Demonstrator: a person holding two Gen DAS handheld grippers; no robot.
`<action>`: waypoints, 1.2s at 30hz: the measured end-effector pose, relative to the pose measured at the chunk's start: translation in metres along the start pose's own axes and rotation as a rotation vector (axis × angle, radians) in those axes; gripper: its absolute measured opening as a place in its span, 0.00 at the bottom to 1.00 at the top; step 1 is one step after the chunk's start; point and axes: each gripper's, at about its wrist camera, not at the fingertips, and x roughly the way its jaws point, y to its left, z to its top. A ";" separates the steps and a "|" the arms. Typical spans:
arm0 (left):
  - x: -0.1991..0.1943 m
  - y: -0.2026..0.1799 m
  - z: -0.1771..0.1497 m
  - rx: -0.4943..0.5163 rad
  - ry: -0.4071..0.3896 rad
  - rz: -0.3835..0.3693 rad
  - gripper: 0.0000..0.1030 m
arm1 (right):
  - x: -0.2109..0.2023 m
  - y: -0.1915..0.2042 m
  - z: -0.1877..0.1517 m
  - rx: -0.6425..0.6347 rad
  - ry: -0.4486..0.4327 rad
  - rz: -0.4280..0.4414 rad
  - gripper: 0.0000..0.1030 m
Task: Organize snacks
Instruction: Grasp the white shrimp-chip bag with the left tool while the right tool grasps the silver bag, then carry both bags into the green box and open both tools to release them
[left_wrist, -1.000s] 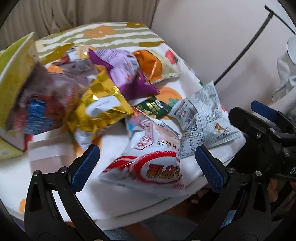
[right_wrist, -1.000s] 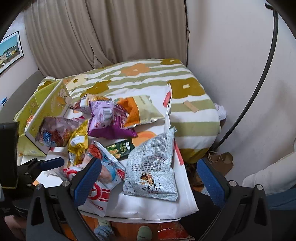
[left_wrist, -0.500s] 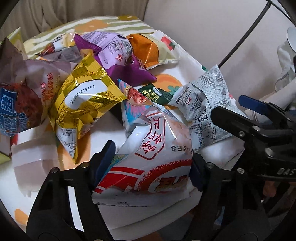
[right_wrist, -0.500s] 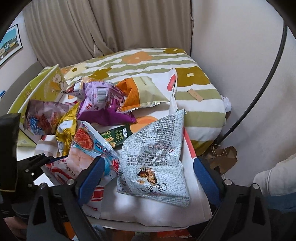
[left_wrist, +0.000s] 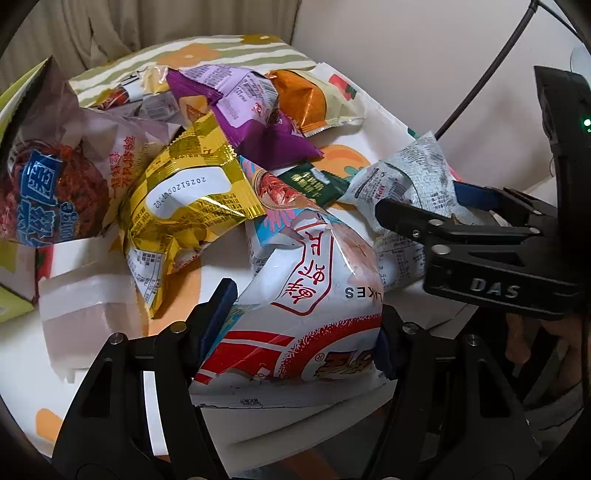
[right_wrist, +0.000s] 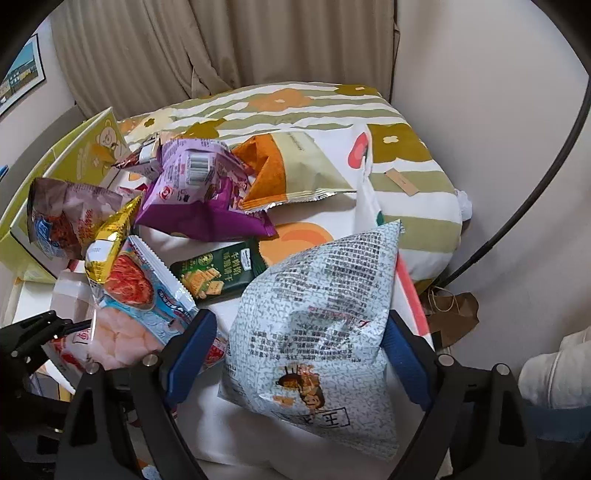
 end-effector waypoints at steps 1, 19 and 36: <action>0.000 0.000 0.000 0.000 0.001 0.001 0.60 | 0.002 0.001 0.000 -0.007 0.008 -0.004 0.75; -0.022 -0.024 0.017 0.038 -0.039 -0.007 0.59 | -0.041 -0.006 0.002 -0.003 -0.054 -0.038 0.53; -0.148 0.011 0.060 0.010 -0.245 0.106 0.59 | -0.130 0.037 0.068 -0.024 -0.258 0.079 0.53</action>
